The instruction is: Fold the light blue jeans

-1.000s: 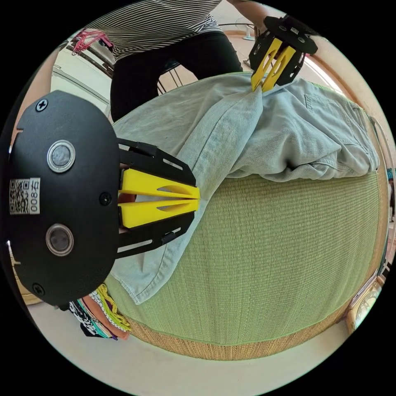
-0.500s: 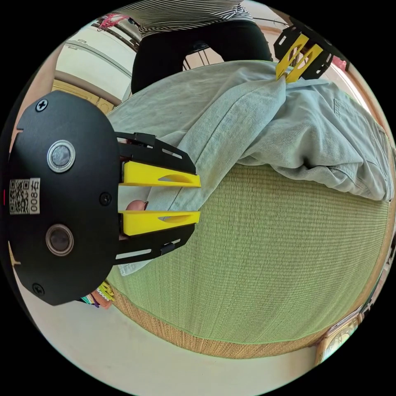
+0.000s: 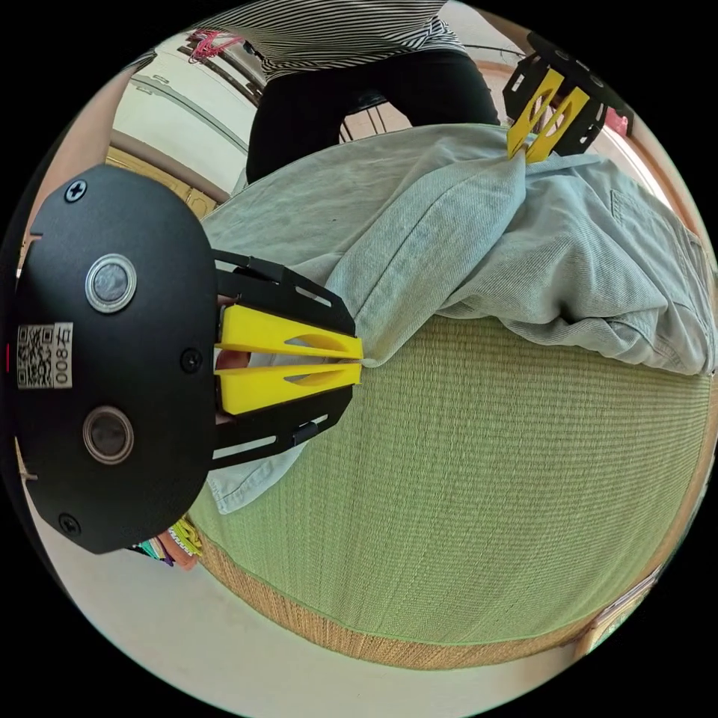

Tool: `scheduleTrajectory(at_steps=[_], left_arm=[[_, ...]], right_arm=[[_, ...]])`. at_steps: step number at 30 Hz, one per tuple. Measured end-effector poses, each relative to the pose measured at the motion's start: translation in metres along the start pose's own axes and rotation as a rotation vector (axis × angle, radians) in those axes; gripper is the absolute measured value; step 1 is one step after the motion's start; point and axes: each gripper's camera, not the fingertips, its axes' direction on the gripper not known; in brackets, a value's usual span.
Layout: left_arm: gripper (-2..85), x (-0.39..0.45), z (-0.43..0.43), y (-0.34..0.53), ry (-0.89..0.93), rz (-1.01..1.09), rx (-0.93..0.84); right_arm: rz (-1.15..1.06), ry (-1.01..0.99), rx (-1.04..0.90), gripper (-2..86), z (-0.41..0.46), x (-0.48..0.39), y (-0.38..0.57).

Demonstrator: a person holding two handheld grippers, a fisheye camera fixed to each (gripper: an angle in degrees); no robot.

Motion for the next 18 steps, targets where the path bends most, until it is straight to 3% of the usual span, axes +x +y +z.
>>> scheduleTrajectory(at_steps=[10,18], left_arm=[[2.1,0.037,-0.025,-0.016,-0.053,0.073,0.031],[1.7,0.08,-0.035,-0.024,-0.125,0.231,-0.013]], right_arm=[[0.19,0.084,0.176,0.0,-0.061,-0.042,0.112],[0.416,0.123,0.348,0.0,-0.065,-0.163,0.225]])
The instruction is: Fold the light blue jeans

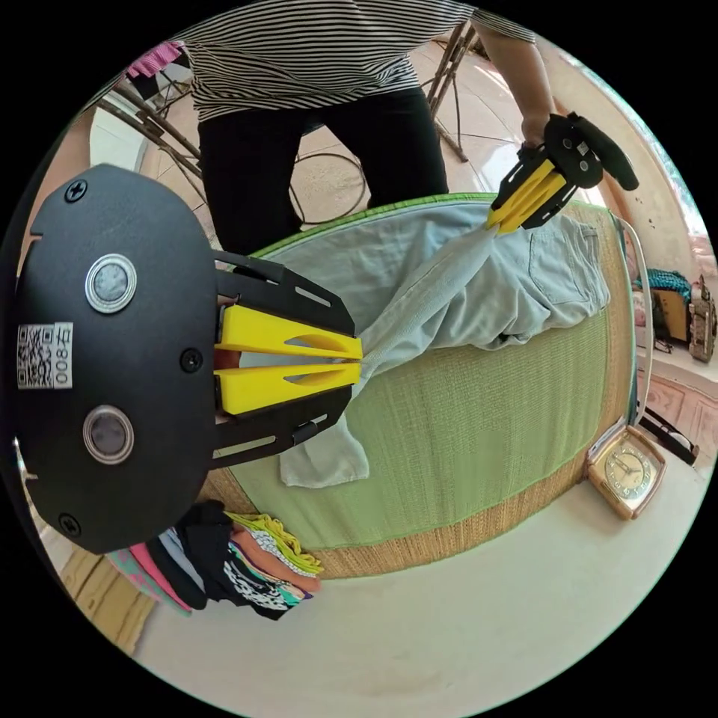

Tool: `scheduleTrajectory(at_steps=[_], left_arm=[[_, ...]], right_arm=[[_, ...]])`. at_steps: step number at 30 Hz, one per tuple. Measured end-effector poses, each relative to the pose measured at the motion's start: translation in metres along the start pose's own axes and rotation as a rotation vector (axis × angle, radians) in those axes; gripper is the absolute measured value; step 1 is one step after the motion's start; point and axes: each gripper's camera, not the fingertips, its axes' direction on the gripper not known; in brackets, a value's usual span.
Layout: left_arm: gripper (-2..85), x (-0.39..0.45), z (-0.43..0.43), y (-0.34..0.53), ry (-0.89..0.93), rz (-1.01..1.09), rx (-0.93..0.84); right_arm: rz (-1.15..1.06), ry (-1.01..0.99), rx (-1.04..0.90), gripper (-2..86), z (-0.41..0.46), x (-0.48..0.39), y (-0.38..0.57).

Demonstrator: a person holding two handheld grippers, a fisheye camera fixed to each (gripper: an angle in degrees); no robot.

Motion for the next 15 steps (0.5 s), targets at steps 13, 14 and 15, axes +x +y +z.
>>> scheduleTrajectory(at_steps=[13,14,15], left_arm=[[1.1,0.044,0.042,-0.02,-0.052,0.127,-0.188],[1.2,0.044,0.045,-0.022,-0.051,0.127,-0.194],[1.2,0.044,0.046,-0.023,-0.048,0.125,-0.196]], right_arm=[[0.192,-0.02,0.029,0.0,0.03,-0.08,0.116],[0.189,-0.021,0.033,0.1,0.032,-0.083,0.123],[0.192,-0.02,0.028,0.1,0.037,-0.086,0.129]])
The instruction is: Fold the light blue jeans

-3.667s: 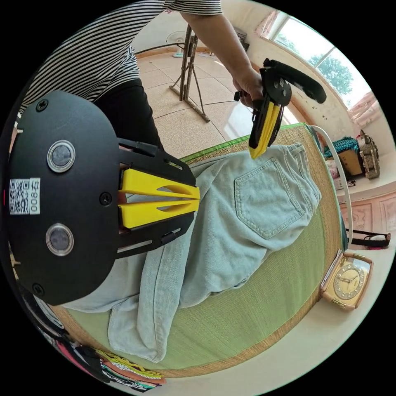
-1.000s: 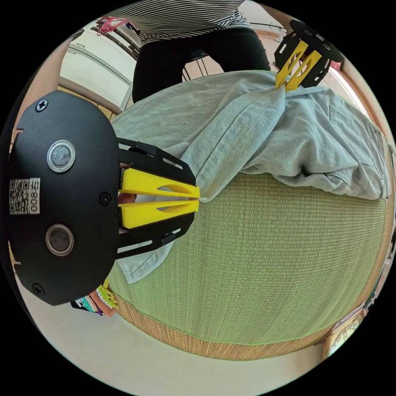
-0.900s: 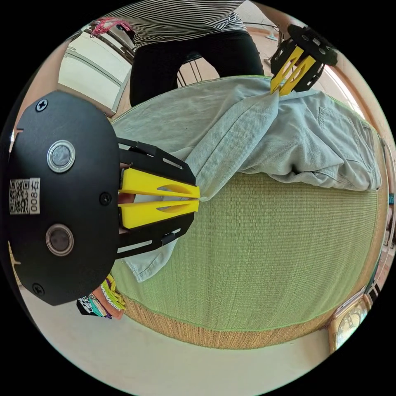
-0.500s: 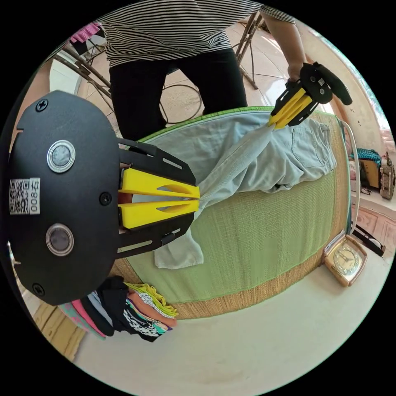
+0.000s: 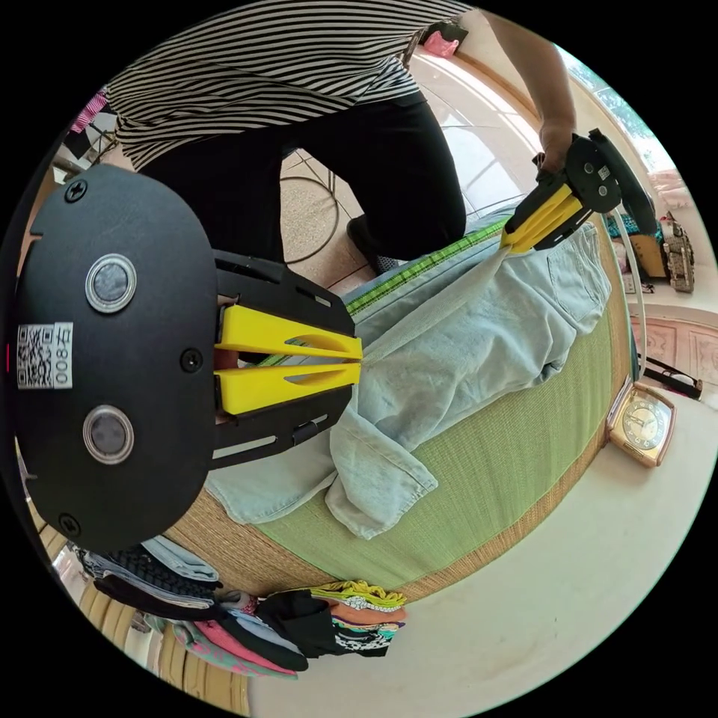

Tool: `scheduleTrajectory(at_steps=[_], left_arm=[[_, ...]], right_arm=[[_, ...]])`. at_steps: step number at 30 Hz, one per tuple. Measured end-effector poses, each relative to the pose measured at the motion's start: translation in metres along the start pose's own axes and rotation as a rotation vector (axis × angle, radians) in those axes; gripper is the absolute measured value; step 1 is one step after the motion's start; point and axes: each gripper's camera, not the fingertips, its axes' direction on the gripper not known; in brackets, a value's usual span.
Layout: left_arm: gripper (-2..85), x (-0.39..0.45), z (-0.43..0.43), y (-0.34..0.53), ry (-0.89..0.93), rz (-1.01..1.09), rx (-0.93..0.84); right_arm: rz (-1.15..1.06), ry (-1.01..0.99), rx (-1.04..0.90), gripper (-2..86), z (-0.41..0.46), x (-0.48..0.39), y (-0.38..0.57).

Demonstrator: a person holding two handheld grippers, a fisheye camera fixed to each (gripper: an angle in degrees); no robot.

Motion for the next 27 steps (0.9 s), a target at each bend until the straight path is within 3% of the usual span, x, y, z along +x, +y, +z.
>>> scheduleTrajectory(at_steps=[12,18,22,27], left_arm=[[1.3,-0.025,0.032,-0.025,0.112,-0.106,-0.028],[1.6,-0.053,0.003,-0.02,0.261,-0.236,0.17],[2.8,-0.07,-0.002,-0.048,0.34,-0.245,0.29],[4.1,-0.089,0.019,-0.121,0.39,-0.247,0.342]], right_arm=[[0.204,-0.139,-0.007,2.5,0.051,0.019,0.069],[0.456,-0.357,0.125,5.0,0.025,0.066,0.12],[0.536,-0.287,0.2,6.3,-0.001,0.094,0.131],[0.531,-0.093,0.195,9.3,0.006,0.138,0.079]])
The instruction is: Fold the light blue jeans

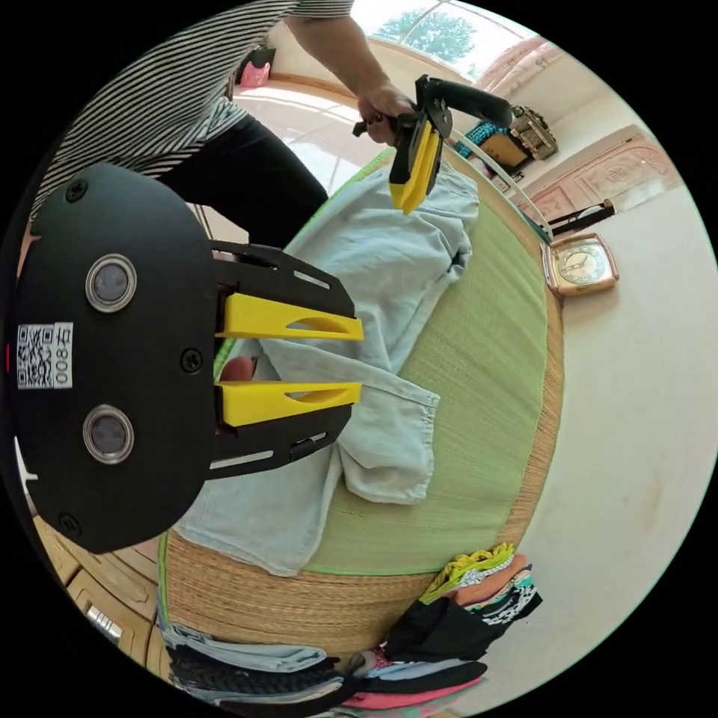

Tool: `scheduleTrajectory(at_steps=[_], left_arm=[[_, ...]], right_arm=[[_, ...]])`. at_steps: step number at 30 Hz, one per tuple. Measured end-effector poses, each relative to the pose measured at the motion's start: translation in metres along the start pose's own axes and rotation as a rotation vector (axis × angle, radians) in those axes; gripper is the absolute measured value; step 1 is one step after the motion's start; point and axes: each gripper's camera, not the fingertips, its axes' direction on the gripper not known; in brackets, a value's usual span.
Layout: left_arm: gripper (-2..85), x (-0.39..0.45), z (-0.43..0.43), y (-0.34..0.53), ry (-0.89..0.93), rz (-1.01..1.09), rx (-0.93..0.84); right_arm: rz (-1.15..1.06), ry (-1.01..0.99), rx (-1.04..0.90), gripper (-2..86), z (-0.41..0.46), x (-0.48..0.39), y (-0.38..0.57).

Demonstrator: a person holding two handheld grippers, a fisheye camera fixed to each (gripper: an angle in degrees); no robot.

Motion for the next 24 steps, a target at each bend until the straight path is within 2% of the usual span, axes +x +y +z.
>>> scheduleTrajectory(at_steps=[3,10,16,19,21,24], left_arm=[[4.0,-0.012,0.025,-0.04,0.02,-0.053,0.032],[3.1,-0.029,0.07,-0.086,0.028,-0.1,0.043],[2.8,-0.025,0.097,-0.116,0.036,-0.083,0.042],[3.0,-0.018,0.109,-0.14,0.045,-0.062,0.058],[3.4,-0.01,0.117,-0.159,0.073,-0.04,0.066],[4.2,0.014,0.137,-0.195,0.099,0.036,0.061]], right_arm=[[-0.02,0.132,-0.077,10.6,0.036,0.001,-0.032],[0.005,0.213,-0.227,8.0,0.09,0.02,-0.053],[0.069,0.19,-0.178,2.9,0.072,0.055,-0.029],[0.19,0.052,-0.062,1.2,0.035,0.098,-0.002],[0.308,-0.085,0.106,1.2,-0.012,0.137,0.036],[0.462,-0.174,0.29,0.8,-0.062,0.184,0.102]])
